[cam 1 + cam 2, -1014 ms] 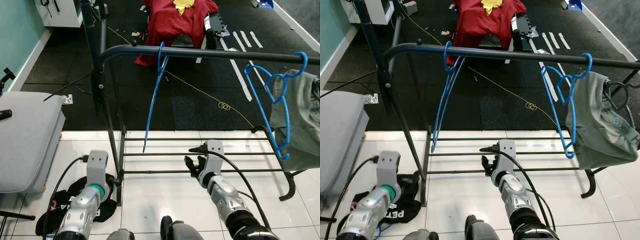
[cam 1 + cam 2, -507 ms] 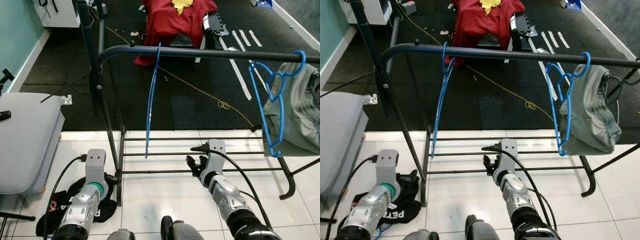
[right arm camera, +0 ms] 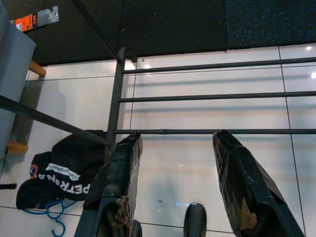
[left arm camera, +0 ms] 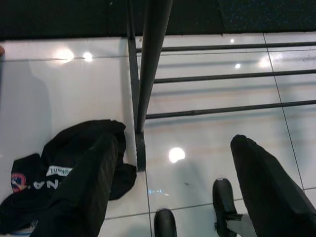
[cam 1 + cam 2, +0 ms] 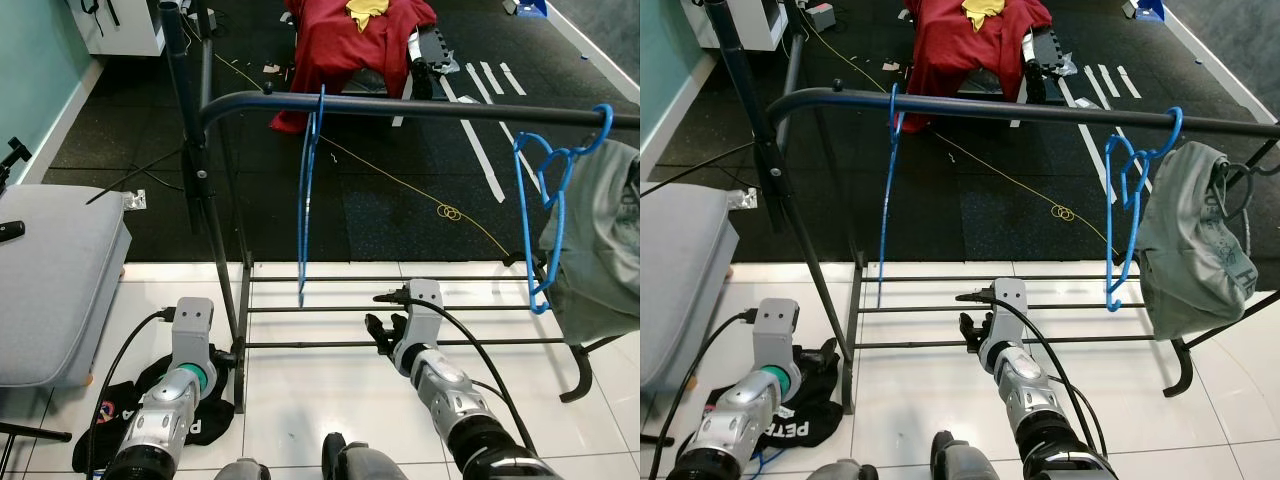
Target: Hang hanger
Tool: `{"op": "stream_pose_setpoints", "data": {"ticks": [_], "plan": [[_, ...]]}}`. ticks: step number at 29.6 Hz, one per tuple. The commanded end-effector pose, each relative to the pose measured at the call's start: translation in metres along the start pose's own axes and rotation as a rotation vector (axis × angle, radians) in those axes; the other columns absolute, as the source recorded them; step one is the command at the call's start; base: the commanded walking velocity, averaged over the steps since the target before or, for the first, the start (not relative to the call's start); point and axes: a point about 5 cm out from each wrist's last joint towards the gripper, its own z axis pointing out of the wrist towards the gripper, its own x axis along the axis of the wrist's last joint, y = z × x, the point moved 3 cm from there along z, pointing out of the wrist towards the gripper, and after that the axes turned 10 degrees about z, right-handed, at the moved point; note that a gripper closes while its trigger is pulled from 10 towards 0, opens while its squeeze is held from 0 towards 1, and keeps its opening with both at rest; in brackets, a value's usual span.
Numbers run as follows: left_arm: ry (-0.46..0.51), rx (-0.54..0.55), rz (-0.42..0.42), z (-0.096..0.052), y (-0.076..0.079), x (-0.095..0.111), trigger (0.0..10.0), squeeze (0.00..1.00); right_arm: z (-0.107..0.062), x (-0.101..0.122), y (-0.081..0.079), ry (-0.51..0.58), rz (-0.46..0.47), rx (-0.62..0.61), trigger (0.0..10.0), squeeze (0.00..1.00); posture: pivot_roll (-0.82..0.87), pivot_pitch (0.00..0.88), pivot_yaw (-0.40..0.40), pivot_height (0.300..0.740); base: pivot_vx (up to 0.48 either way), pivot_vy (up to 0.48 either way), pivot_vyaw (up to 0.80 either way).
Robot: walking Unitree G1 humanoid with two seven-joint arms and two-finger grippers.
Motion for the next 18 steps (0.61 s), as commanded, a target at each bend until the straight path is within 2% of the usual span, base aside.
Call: {"op": "stream_pose_setpoints", "data": {"ticks": [1,5,11,15,18], "plan": [[0.012,-0.015,-0.001,0.000,0.003,0.000,10.0,0.00,0.000,0.005,0.005,0.012,0.015,-0.016,10.0,0.00,0.04,0.108,0.014,0.740,0.000,0.000,0.00],[0.053,-0.061,-0.040,0.000,0.003,0.009,10.0,0.00,0.001,0.015,0.004,0.049,0.030,-0.021,10.0,0.00,0.03,0.116,0.024,0.740,0.000,0.000,0.00],[0.067,-0.105,-0.052,0.002,0.007,0.018,10.0,0.00,0.002,0.018,0.005,0.051,0.026,-0.023,10.0,0.00,0.04,0.107,0.011,0.740,0.000,0.000,0.00],[0.049,-0.050,0.019,0.008,0.003,0.024,10.0,0.00,0.003,0.021,0.008,0.042,0.023,-0.026,10.0,0.00,0.04,0.084,-0.033,0.740,0.000,0.000,0.00],[0.042,-0.044,0.049,0.009,0.002,0.026,10.0,0.00,0.003,0.018,0.007,0.026,0.016,-0.018,10.0,0.00,0.02,0.088,-0.030,0.740,0.000,0.000,0.00]]}}
